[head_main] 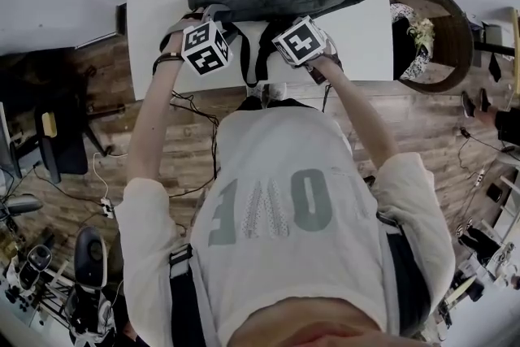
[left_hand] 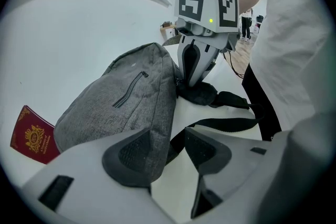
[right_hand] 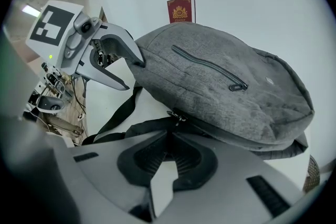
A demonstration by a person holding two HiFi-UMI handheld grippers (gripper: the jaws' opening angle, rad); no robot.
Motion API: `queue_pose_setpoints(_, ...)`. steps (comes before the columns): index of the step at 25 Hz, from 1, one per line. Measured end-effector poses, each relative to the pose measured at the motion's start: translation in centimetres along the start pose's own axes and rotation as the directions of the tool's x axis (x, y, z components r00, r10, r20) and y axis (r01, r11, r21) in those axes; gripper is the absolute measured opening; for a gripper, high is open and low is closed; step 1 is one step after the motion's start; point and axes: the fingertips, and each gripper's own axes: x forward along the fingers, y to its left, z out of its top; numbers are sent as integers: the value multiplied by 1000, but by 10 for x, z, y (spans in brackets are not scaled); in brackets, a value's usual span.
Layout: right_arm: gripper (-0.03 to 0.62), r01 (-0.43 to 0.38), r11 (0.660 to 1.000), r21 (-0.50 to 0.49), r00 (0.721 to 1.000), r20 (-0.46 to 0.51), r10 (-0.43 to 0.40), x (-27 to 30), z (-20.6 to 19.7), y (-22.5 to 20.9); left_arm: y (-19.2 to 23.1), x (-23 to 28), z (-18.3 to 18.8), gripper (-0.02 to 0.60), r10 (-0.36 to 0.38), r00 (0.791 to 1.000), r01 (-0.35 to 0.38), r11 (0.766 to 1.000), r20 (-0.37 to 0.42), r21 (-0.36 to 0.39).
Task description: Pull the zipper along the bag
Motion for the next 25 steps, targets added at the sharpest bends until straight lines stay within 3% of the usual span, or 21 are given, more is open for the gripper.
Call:
queue_pose_setpoints(3,37,-8,1000,16,1000,7,8,-2,-2,-2,0,-4,4,219,-28,999,29,999,40,-16)
queue_pose_setpoints(6,38,43,999,26,999,27,-44,-11,-8,-11,9,-18,14,219,-49,992,61,993,120,-103)
queue_pose_setpoints(7,50,74,997,25,996,40,-75,-16,-10,-16,15,-24,18,219,-30,990,46,991,137,-122)
queue_pose_setpoints(9,136,106,994,36,992,66,-108,-26,-13,-26,30,-36,26,219,29,987,-9,992,155,-123)
queue_pose_setpoints(13,138,128,989,80,977,160,-140,-61,-3,-41,59,-60,45,219,127,970,-95,983,207,-160)
queue_pose_setpoints(16,135,190,978,90,937,282,-208,-99,24,-59,83,-82,71,219,222,934,-168,964,278,-207)
queue_pose_setpoints(18,120,232,966,118,884,389,-260,-131,47,-70,98,-106,94,219,323,878,-245,937,352,-248)
queue_pose_setpoints(20,92,244,955,167,816,497,-295,-165,69,-76,111,-134,117,219,448,786,-322,885,425,-337)
queue_pose_setpoints(22,70,229,948,222,742,591,-317,-196,86,-80,120,-159,130,185,565,693,-350,807,448,-476)
queue_pose_setpoints(25,49,199,934,298,620,700,-356,-235,103,-81,123,-188,139,99,694,575,-356,690,434,-630)
